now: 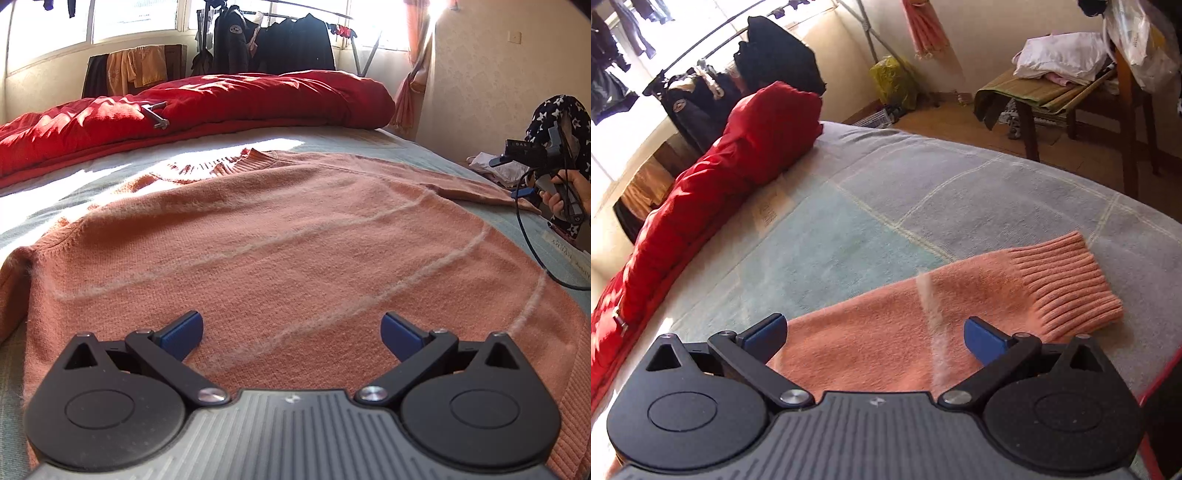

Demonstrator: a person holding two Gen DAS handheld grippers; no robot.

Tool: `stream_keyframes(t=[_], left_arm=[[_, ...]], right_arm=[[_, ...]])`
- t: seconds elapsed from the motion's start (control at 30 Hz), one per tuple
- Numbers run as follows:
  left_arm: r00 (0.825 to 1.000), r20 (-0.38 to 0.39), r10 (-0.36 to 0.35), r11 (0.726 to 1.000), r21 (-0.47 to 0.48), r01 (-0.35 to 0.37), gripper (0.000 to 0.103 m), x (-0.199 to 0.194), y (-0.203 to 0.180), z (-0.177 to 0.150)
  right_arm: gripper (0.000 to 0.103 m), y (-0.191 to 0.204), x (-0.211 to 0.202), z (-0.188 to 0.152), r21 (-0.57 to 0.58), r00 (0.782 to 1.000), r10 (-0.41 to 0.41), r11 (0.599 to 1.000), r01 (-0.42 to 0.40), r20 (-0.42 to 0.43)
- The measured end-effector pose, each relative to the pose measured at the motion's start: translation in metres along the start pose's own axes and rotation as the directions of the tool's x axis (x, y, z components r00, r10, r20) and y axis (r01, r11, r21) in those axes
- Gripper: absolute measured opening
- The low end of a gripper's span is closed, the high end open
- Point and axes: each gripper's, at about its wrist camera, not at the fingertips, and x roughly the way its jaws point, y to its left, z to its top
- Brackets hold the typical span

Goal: Fold clothes

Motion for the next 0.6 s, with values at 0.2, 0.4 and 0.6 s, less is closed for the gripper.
stream_keyframes(t=[0.2,0.4,0.6], left_arm=[[1.0,0.002,0.003,1.0,0.0,-0.003,0.102,-0.001,0.0,0.0],[1.0,-0.002,0.0,1.0,0.002,0.0,0.102,0.0,0.0,-0.001],[1.0,-0.009,0.005,1.0,0.011,-0.005,0.102,0.002,-0.003,-0.001]], right_arm=[[0.103,0.011,-0.005,-0.003,-0.114,0.996,-0.051,0.993,0.043,-0.073],[0.103,-0.029,0.002,0.031,0.031,0.988,-0.143,0.989,0.141,0.055],[0.103,-0.044,0.03,0.041,-0.011,0.977,-0.201,0.979,0.202,0.074]])
